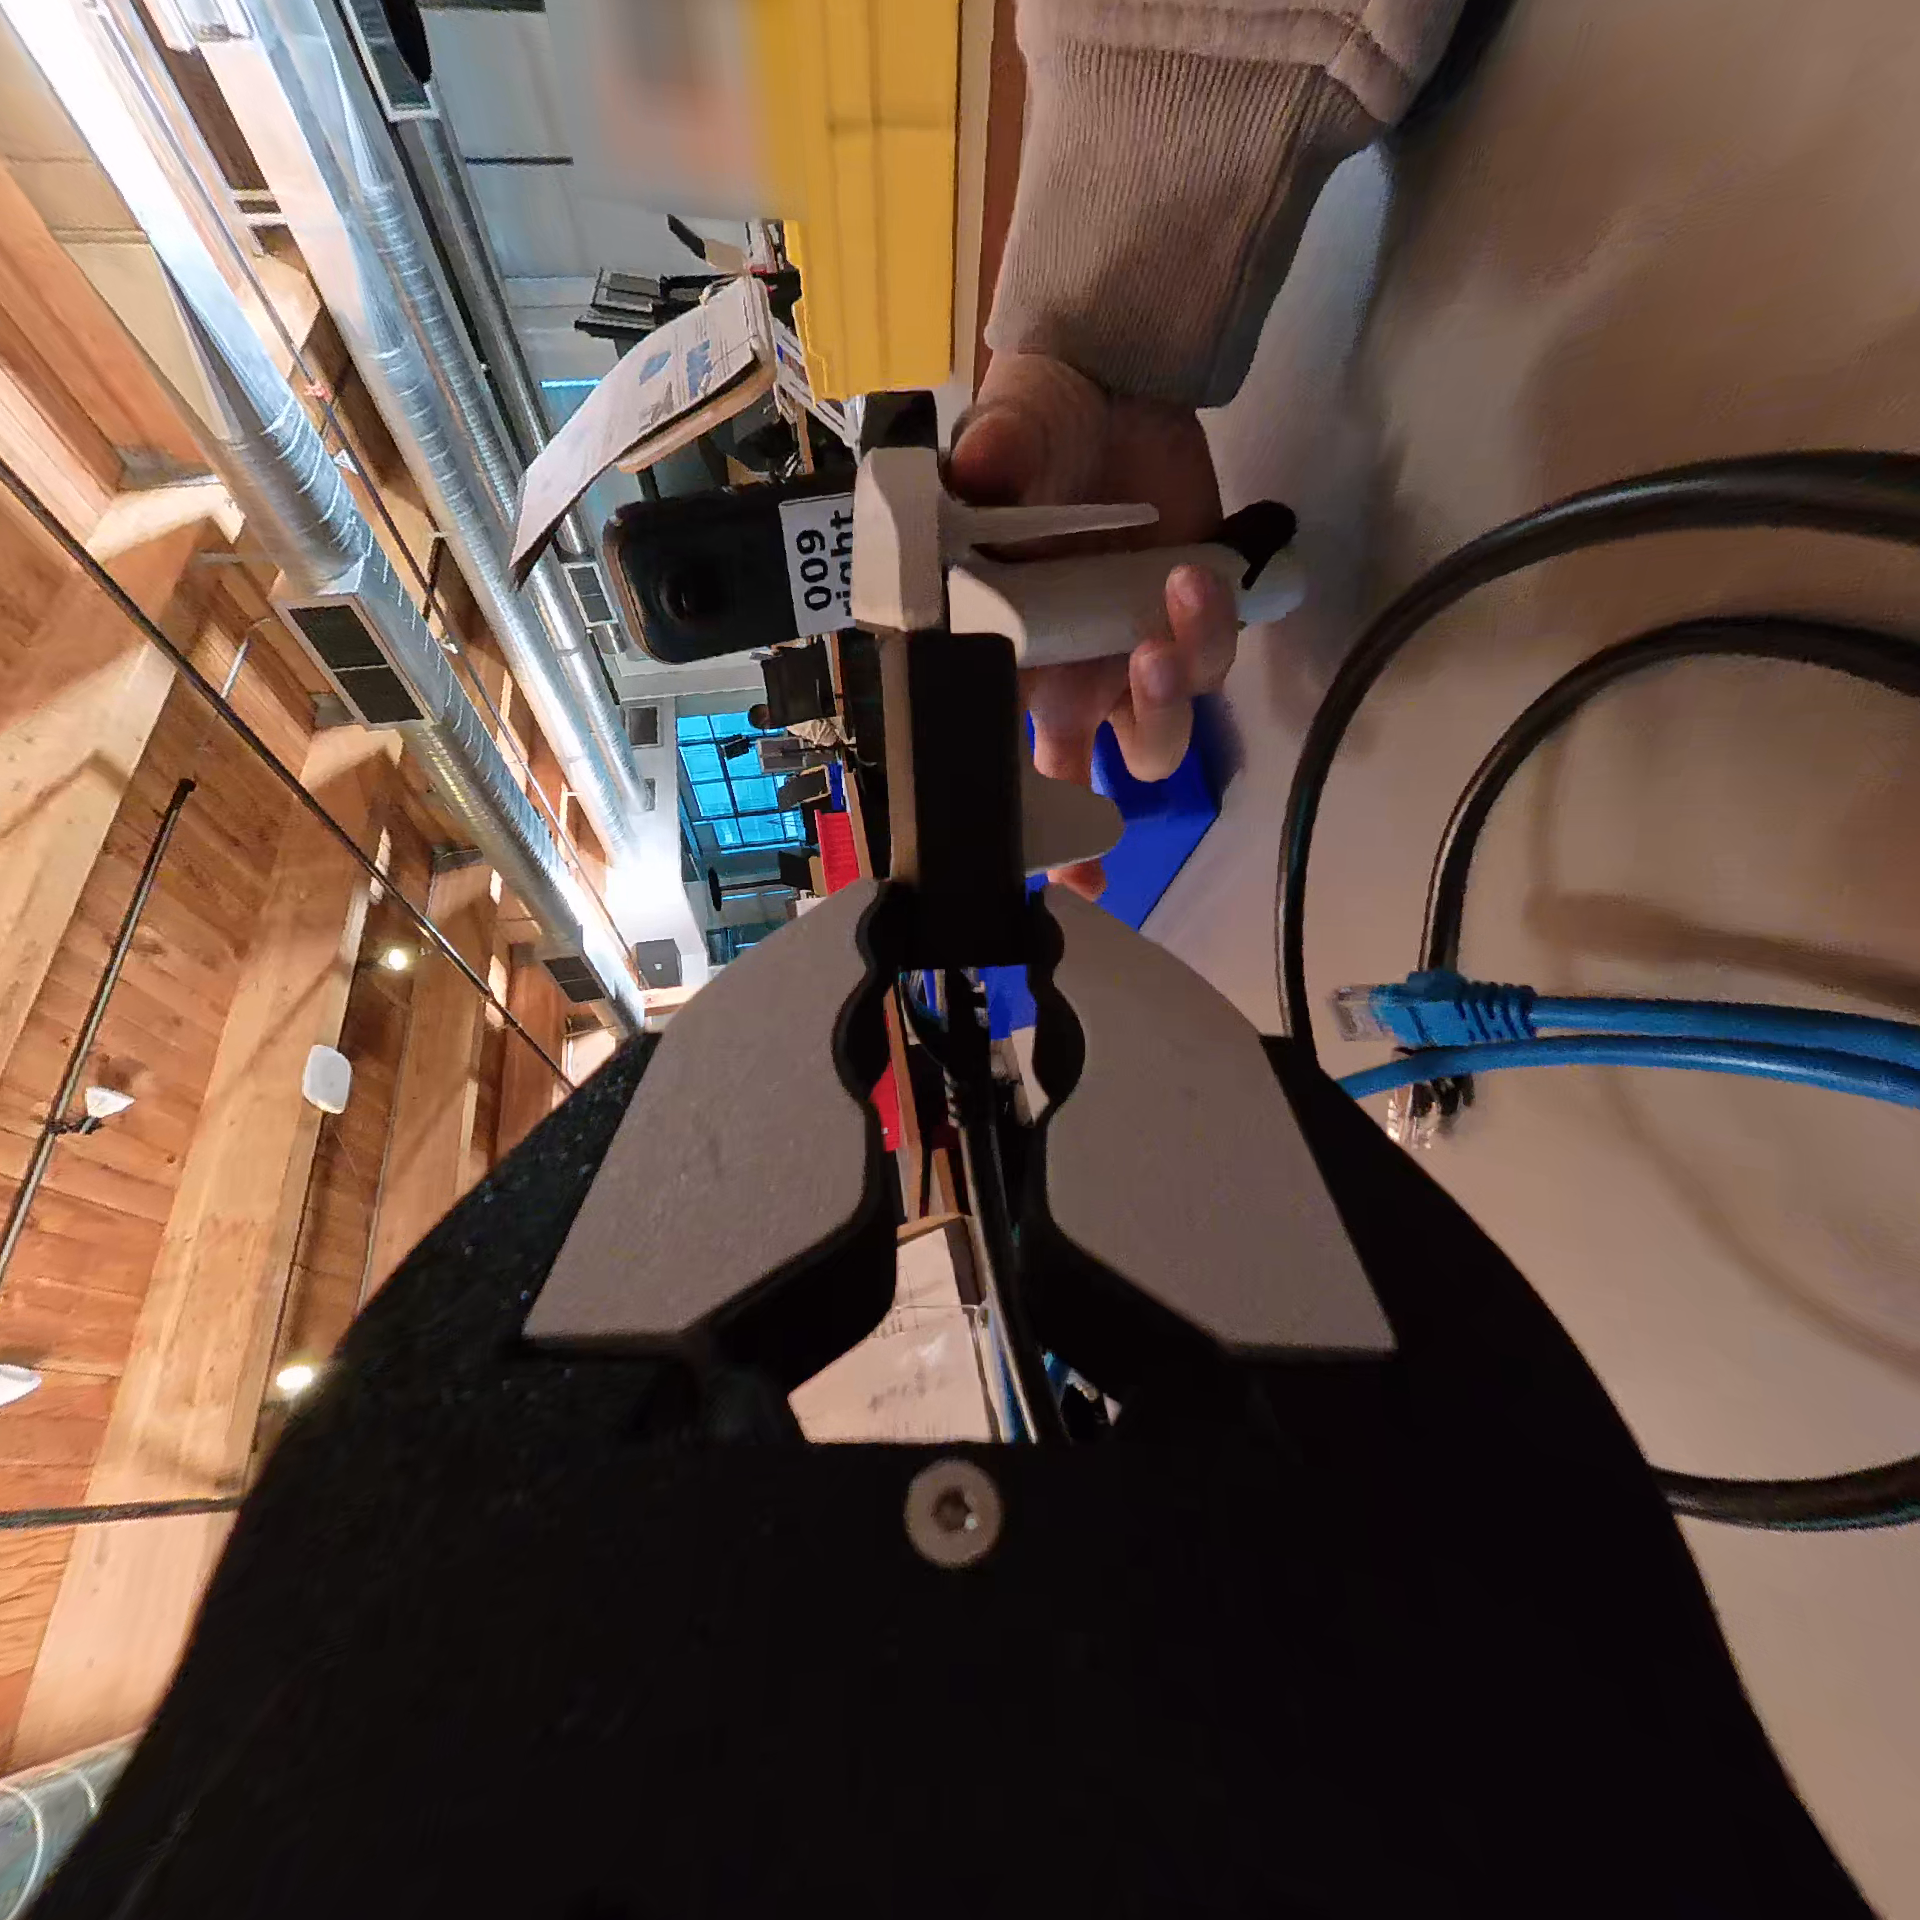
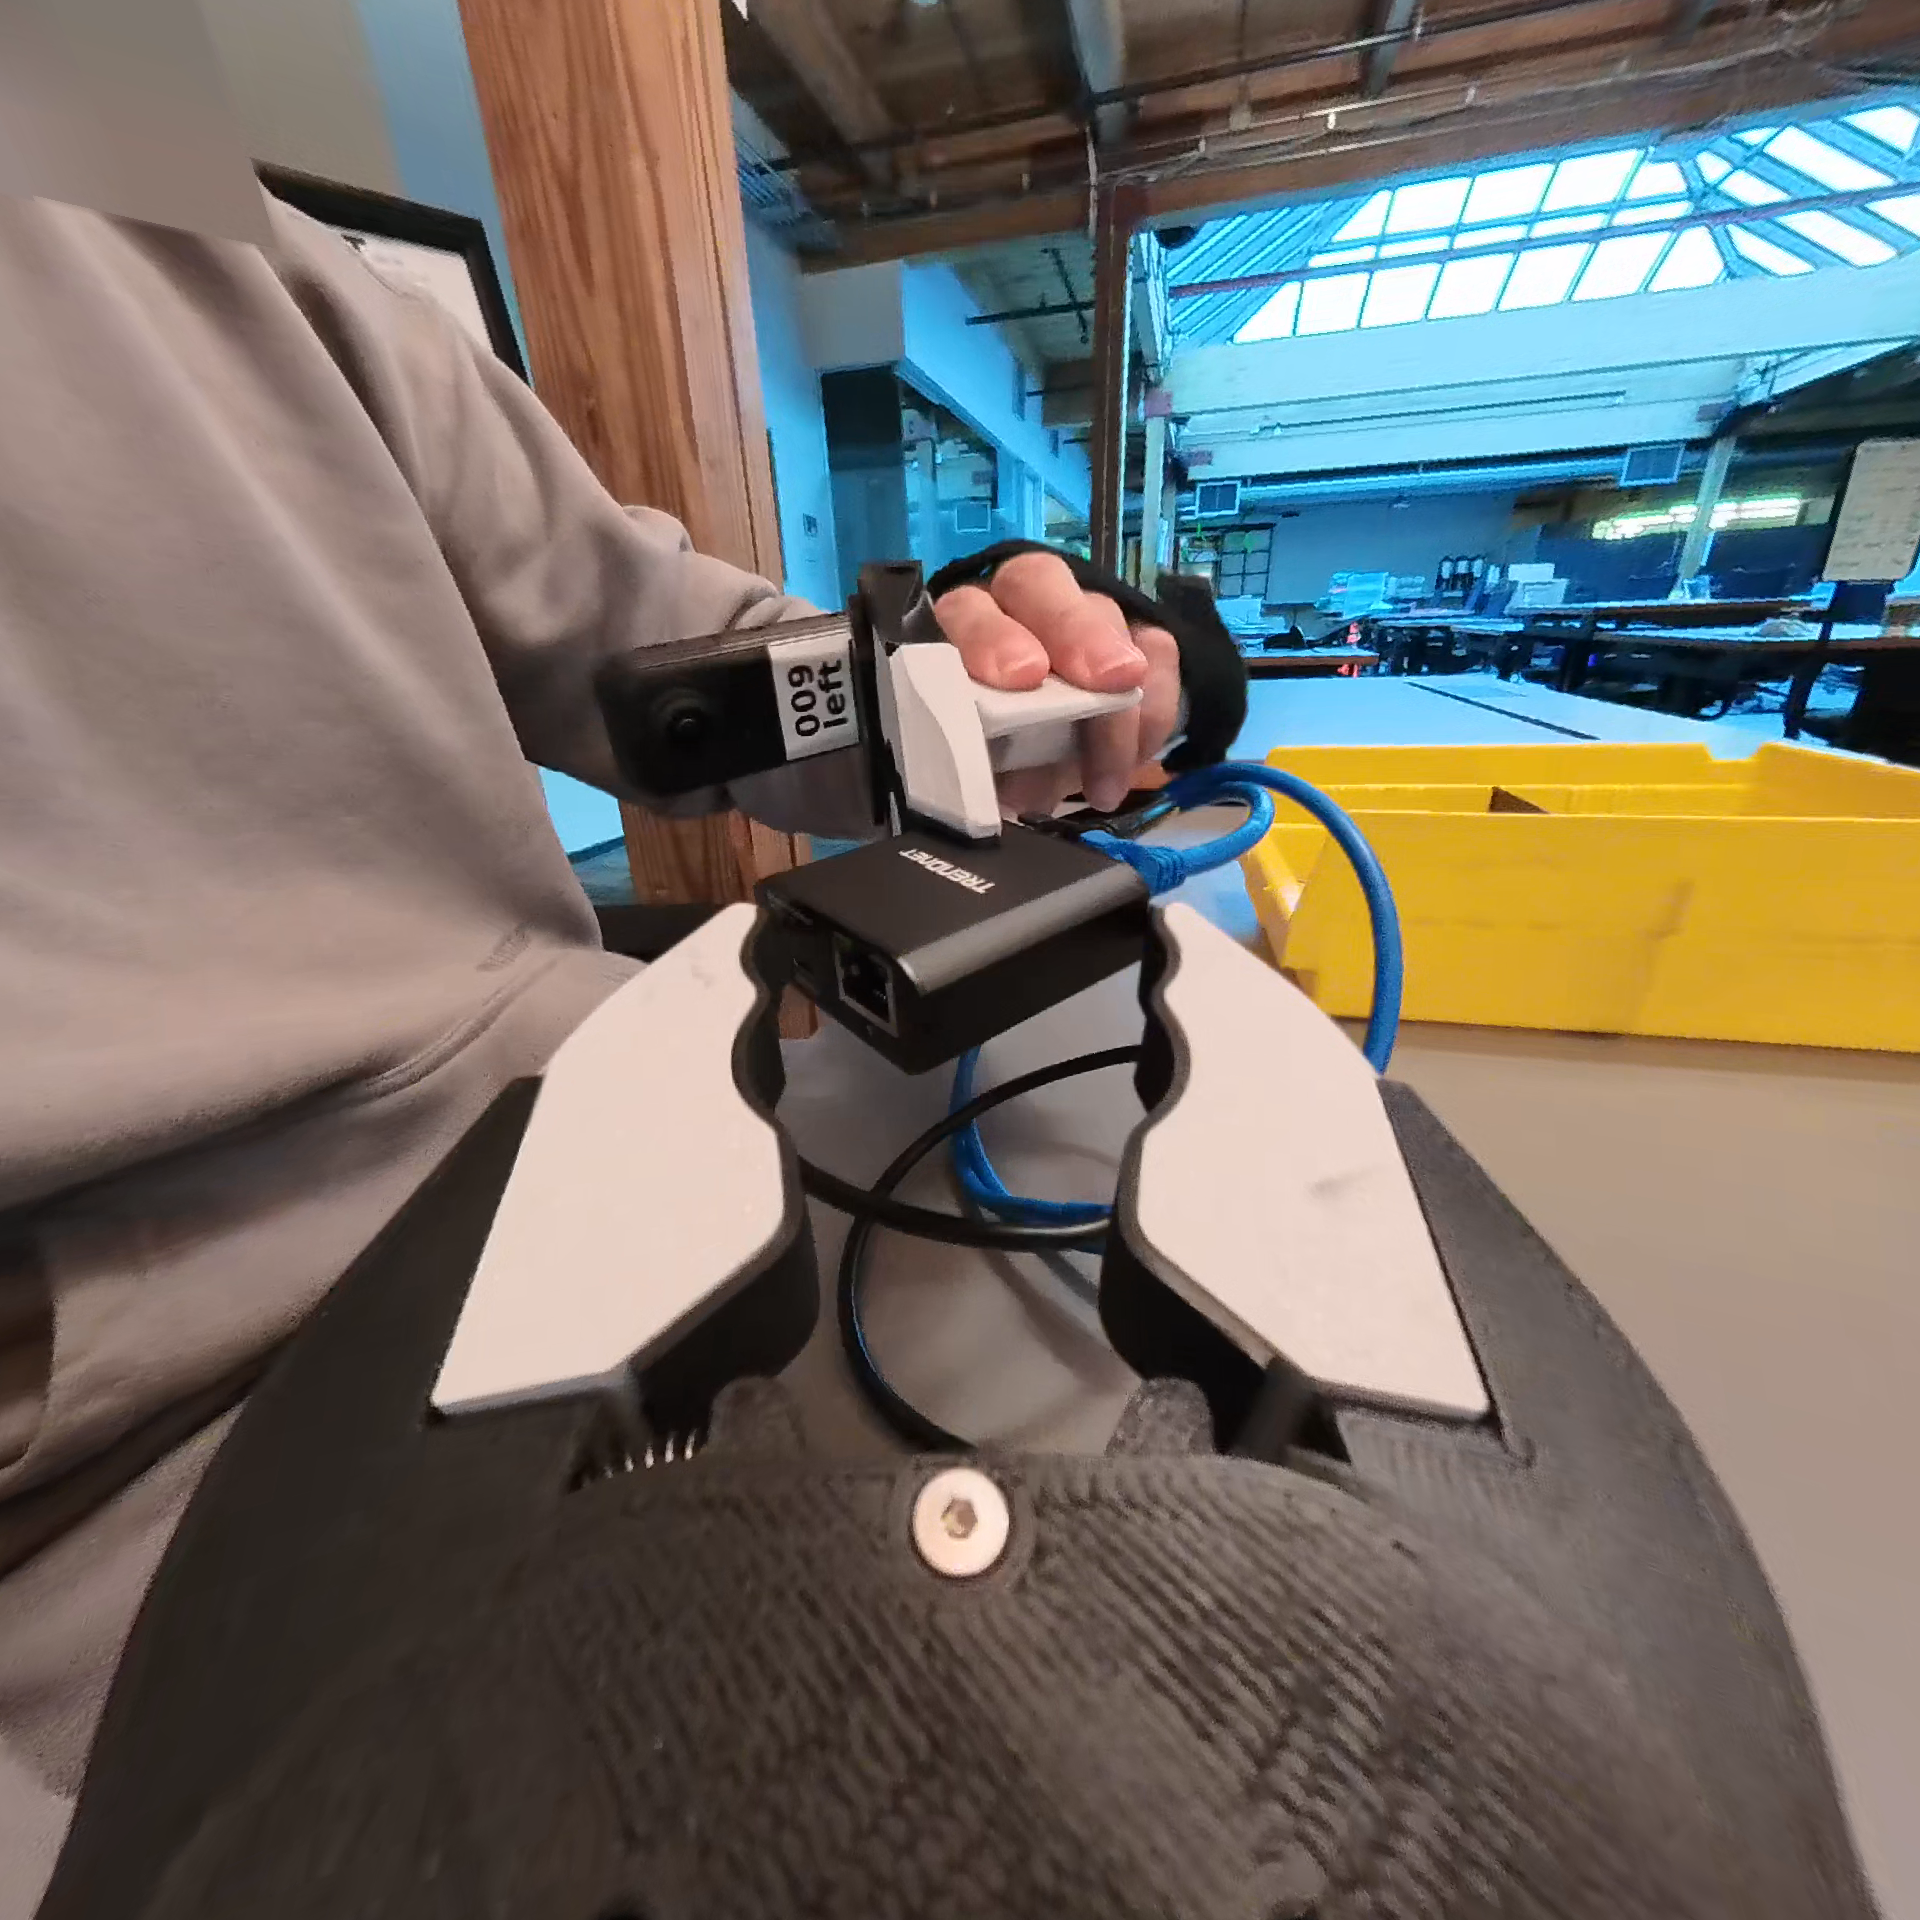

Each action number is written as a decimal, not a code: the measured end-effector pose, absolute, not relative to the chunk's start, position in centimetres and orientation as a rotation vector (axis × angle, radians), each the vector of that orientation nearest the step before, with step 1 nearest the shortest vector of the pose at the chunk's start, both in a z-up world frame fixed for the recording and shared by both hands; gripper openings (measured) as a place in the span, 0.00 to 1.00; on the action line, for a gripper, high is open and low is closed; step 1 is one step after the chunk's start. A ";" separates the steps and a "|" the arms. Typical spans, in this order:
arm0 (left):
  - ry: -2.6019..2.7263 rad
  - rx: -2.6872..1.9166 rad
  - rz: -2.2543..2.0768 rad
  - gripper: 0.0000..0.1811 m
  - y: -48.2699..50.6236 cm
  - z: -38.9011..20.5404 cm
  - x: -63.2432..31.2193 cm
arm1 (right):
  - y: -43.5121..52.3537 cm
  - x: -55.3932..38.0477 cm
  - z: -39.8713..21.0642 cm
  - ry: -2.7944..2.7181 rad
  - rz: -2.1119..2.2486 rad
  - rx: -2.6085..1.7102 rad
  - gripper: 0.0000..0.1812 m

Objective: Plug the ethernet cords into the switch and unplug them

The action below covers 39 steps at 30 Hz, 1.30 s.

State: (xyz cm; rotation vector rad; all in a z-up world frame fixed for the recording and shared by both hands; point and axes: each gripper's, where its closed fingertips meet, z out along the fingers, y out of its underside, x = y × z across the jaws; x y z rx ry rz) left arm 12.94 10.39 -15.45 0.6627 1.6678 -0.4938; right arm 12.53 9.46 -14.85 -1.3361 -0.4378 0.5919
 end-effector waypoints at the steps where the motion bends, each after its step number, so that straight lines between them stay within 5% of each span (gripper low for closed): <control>1: 1.667 0.658 -0.497 0.12 10.4 -15.5 13.1 | 9.6 12.7 -14.8 -0.441 0.590 -1.336 0.36; 14: 1.676 0.629 -0.503 0.14 12.4 -15.8 13.9 | 11.3 12.9 -15.2 -0.458 0.451 -1.313 0.36; 20: 1.783 0.113 -0.443 0.30 19.5 -12.5 16.6 | 12.8 16.4 -14.4 -0.260 0.165 -1.321 0.34; 29: 1.501 -1.696 -2.168 0.28 15.6 -14.6 11.7 | 13.8 15.3 -13.4 -0.253 0.046 -1.287 0.33; 33: 1.040 -1.959 -2.825 0.27 14.7 -15.0 11.9 | 14.1 13.5 -12.8 -0.314 0.068 -1.239 0.33; 35: 0.878 -1.924 -3.080 0.17 14.1 -14.2 11.9 | 14.5 13.1 -12.9 -0.330 0.041 -1.240 0.33; 39: 0.920 -1.890 -3.091 0.15 13.5 -14.3 12.2 | 14.6 12.8 -13.3 -0.362 0.028 -1.272 0.33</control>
